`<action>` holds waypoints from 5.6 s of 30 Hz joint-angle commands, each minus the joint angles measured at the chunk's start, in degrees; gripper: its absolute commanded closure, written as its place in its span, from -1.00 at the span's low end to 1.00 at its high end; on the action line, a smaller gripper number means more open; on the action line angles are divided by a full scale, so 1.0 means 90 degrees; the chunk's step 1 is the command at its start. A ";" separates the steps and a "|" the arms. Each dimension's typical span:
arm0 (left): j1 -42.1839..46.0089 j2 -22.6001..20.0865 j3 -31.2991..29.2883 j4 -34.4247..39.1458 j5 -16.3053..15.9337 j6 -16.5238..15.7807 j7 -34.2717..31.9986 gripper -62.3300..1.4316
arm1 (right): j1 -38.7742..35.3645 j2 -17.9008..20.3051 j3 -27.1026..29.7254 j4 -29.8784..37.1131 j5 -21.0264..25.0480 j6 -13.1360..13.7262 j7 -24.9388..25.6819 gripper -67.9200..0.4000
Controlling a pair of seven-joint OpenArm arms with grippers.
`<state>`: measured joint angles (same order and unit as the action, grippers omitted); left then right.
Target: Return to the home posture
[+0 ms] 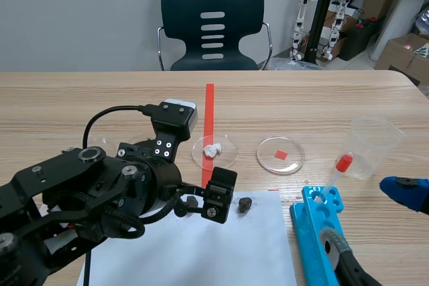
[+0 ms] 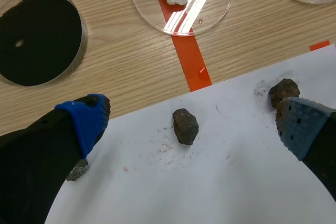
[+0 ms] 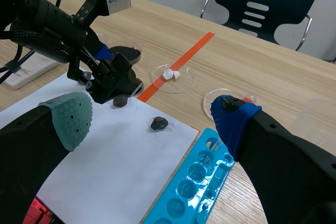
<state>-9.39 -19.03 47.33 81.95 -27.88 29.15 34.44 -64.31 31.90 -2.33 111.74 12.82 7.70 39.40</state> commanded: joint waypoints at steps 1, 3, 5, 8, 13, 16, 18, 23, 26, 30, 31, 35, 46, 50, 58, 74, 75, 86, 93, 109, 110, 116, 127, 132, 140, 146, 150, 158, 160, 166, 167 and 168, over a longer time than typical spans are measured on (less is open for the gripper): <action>-0.0066 0.0100 -0.0022 0.0027 0.0024 0.0005 -0.0036 -1.00 | 0.0058 -0.0002 0.0044 0.0036 0.0024 -0.0022 0.0097 -0.40; -0.0066 0.0100 -0.0022 0.0027 0.0024 0.0007 -0.0041 -1.00 | 0.0058 -0.0002 0.0044 0.0036 0.0024 -0.0022 0.0097 -0.40; -0.0066 0.0100 -0.0022 0.0027 0.0024 0.0007 -0.0039 -1.00 | 0.0058 -0.0002 0.0044 0.0036 0.0024 -0.0022 0.0097 -0.40; -0.0066 0.0100 -0.0022 0.0027 0.0024 0.0007 -0.0039 -1.00 | 0.0058 -0.0002 0.0044 0.0036 0.0024 -0.0022 0.0097 -0.40; -0.0066 0.0100 -0.0022 0.0027 0.0027 0.0007 -0.0041 -1.00 | 0.0058 -0.0002 0.0044 0.0036 0.0024 -0.0022 0.0097 -0.40; -0.0063 0.0097 -0.0022 0.0027 0.0168 0.0005 -0.0136 -1.00 | 0.0058 -0.0002 0.0044 0.0036 0.0024 -0.0022 0.0097 -0.40; 0.0017 0.0041 -0.0039 0.0041 0.0248 -0.0017 -0.0321 -1.00 | 0.0058 -0.0002 0.0044 0.0036 0.0024 -0.0022 0.0095 -0.40; 0.0651 -0.0593 -0.0308 0.0522 0.0245 -0.0699 -0.1474 -1.00 | 0.0058 -0.0002 0.0044 0.0036 0.0024 -0.0022 0.0097 -0.40; 0.1263 -0.1049 -0.0763 0.0988 0.0248 -0.1093 -0.2259 -1.00 | 0.0058 -0.0002 0.0044 0.0036 0.0024 -0.0022 0.0097 -0.40; 0.2368 -0.1404 -0.1778 0.1639 0.0503 -0.1654 -0.3004 -1.00 | 0.0058 -0.0002 0.0044 0.0036 0.0024 -0.0022 0.0097 -0.40; 0.2720 -0.1423 -0.2142 0.1819 0.0617 -0.1797 -0.3121 -1.00 | 0.0058 -0.0002 0.0044 0.0036 0.0024 -0.0022 0.0095 -0.40; 0.3723 -0.1409 -0.3223 0.2295 0.1013 -0.2363 -0.3449 -1.00 | 0.0058 -0.0002 0.0044 0.0036 0.0024 -0.0022 0.0097 -0.40; 0.5977 -0.0551 -0.5462 0.3058 0.1989 -0.3946 -0.5340 -1.00 | 0.0058 -0.0002 0.0044 0.0036 0.0024 -0.0022 0.0097 -0.40; 0.6392 -0.0340 -0.5649 0.3062 0.2951 -0.4238 -0.5904 -1.00 | 0.0058 -0.0002 0.0044 0.0036 0.0024 -0.0022 0.0097 -0.40; 0.6579 -0.0289 -0.5642 0.3062 0.3344 -0.4238 -0.6373 -1.00 | 0.0058 -0.0002 0.0044 0.0036 0.0024 -0.0022 0.0097 -0.40; 0.6577 -0.0289 -0.5644 0.3062 0.3344 -0.4235 -0.5984 -1.00 | 0.0058 -0.0002 0.0044 0.0036 0.0024 -0.0022 0.0097 -0.40; 0.6577 -0.0289 -0.5644 0.3062 0.3344 -0.4235 -0.5926 -1.00 | 0.0058 -0.0002 0.0044 0.0036 0.0024 -0.0022 0.0097 -0.40; 0.6560 -0.0291 -0.5644 0.3062 0.3344 -0.4233 -0.5843 -1.00 | 0.0058 -0.0002 0.0044 0.0036 0.0024 -0.0022 0.0097 -0.40; 0.6560 -0.0291 -0.5644 0.3062 0.3344 -0.4233 -0.5846 -1.00 | 0.0058 -0.0002 0.0044 0.0036 0.0024 -0.0022 0.0097 -0.40; 0.6560 -0.0291 -0.5644 0.3062 0.3344 -0.4233 -0.5848 -1.00 | 0.0058 -0.0002 0.0044 0.0036 0.0024 -0.0022 0.0097 -0.40; 0.6560 -0.0291 -0.5644 0.3062 0.3344 -0.4233 -0.5848 -1.00 | 0.0058 -0.0002 0.0044 0.0036 0.0024 -0.0022 0.0097 -0.40; 0.6560 -0.0291 -0.5644 0.3062 0.3344 -0.4233 -0.5848 -1.00 | 0.0058 -0.0002 0.0044 0.0036 0.0024 -0.0022 0.0097 -0.40; 0.6560 -0.0291 -0.5644 0.3062 0.3344 -0.4233 -0.5894 -1.00 | 0.0058 -0.0002 0.0044 0.0036 0.0024 -0.0022 0.0097 -0.40; 0.6560 -0.0291 -0.5644 0.3062 0.3344 -0.4233 -0.5894 -1.00 | 0.0058 -0.0002 0.0044 0.0036 0.0024 -0.0022 0.0097 -0.40; 0.6560 -0.0291 -0.5644 0.3062 0.3344 -0.4233 -0.5894 -1.00 | 0.0058 -0.0002 0.0044 0.0036 0.0024 -0.0022 0.0097 -0.40; 0.6560 -0.0291 -0.5644 0.3062 0.3344 -0.4233 -0.5894 -1.00 | 0.0058 -0.0002 0.0044 0.0036 0.0024 -0.0022 0.0097 -0.40; 0.6560 -0.0291 -0.5644 0.3062 0.3344 -0.4233 -0.5894 -1.00 | 0.0058 -0.0002 0.0044 0.0036 0.0024 -0.0022 0.0097 -0.40; 0.6560 -0.0291 -0.5644 0.3062 0.3344 -0.4233 -0.5894 -1.00 | 0.0058 -0.0002 0.0044 0.0036 0.0024 -0.0022 0.0097 -0.40; 0.6560 -0.0291 -0.5644 0.3062 0.3344 -0.4233 -0.5894 -1.00 | 0.0058 -0.0002 0.0044 0.0036 0.0024 -0.0022 0.0097 -0.40; 0.6560 -0.0291 -0.5644 0.3062 0.3344 -0.4233 -0.5892 -1.00 | 0.0058 -0.0002 0.0044 0.0036 0.0024 -0.0022 0.0097 -0.40; 0.6560 -0.0291 -0.5644 0.3062 0.3344 -0.4233 -0.5892 -1.00 | 0.0058 -0.0002 0.0044 0.0036 0.0024 -0.0022 0.0097 -0.40; 0.6560 -0.0291 -0.5644 0.3062 0.3344 -0.4233 -0.5892 -1.00 | 0.0058 -0.0002 0.0044 0.0036 0.0024 -0.0022 0.0097 -0.40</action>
<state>49.67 -21.43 -3.77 108.75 2.76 -9.08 -17.80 -64.31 31.90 -2.33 111.74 12.62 7.70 39.40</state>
